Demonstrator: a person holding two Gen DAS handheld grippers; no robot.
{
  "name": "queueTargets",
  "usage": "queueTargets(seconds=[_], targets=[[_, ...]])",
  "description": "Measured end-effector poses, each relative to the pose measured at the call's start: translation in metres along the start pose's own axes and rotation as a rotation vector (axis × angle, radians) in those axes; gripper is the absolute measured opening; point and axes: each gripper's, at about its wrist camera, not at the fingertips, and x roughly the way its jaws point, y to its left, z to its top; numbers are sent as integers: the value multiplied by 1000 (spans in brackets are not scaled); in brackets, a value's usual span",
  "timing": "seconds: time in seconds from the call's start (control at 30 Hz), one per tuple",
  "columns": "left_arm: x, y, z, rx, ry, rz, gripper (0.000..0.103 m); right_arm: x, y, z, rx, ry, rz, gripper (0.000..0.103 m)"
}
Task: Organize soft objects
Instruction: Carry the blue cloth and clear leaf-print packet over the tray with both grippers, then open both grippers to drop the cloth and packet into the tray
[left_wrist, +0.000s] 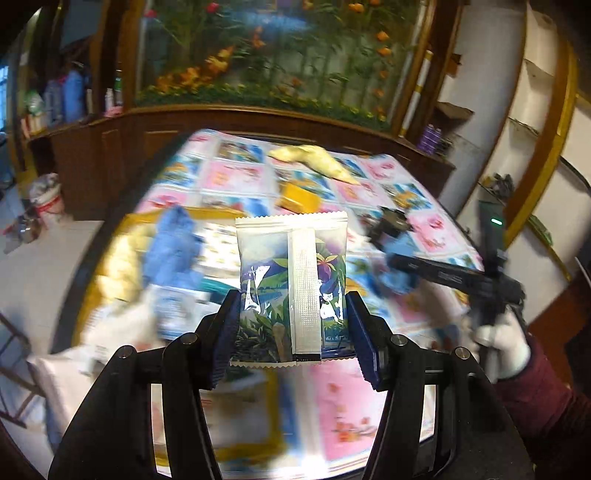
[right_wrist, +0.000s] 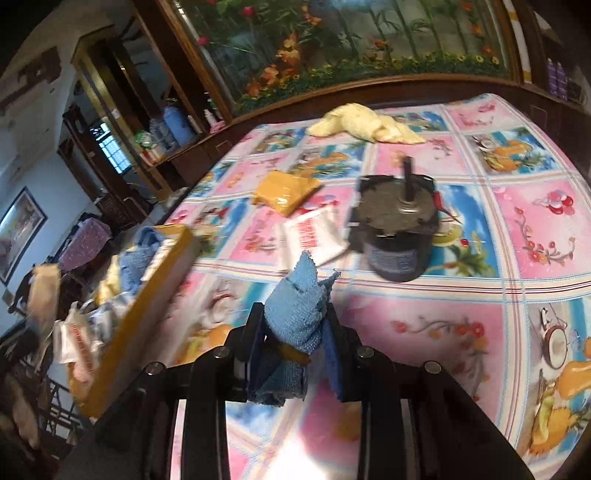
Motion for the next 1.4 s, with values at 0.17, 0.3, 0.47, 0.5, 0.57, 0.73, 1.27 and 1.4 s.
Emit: queueTargets(seconds=[0.17, 0.3, 0.47, 0.5, 0.57, 0.73, 1.27, 1.4], targets=[[16, 69, 19, -105, 41, 90, 57, -4, 51, 1, -70, 37, 85, 29], [42, 116, 27, -212, 110, 98, 57, 10, 91, 5, -104, 85, 158, 29], [70, 136, 34, -233, 179, 113, 57, 41, 136, 6, -153, 155, 204, 29], [77, 139, 35, -239, 198, 113, 57, 47, 144, 7, -164, 163, 205, 29], [91, 148, 35, -281, 233, 128, 58, 59, 157, 10, -181, 174, 199, 29], [88, 164, 22, -381, 243, 89, 63, 90, 184, 24, -251, 182, 140, 29], [10, 119, 2, -301, 55, 223, 64, 116, 208, 24, -328, 217, 152, 57], [-23, 90, -3, -236, -76, 276, 64, 86, 188, 31, -257, 133, 161, 57]])
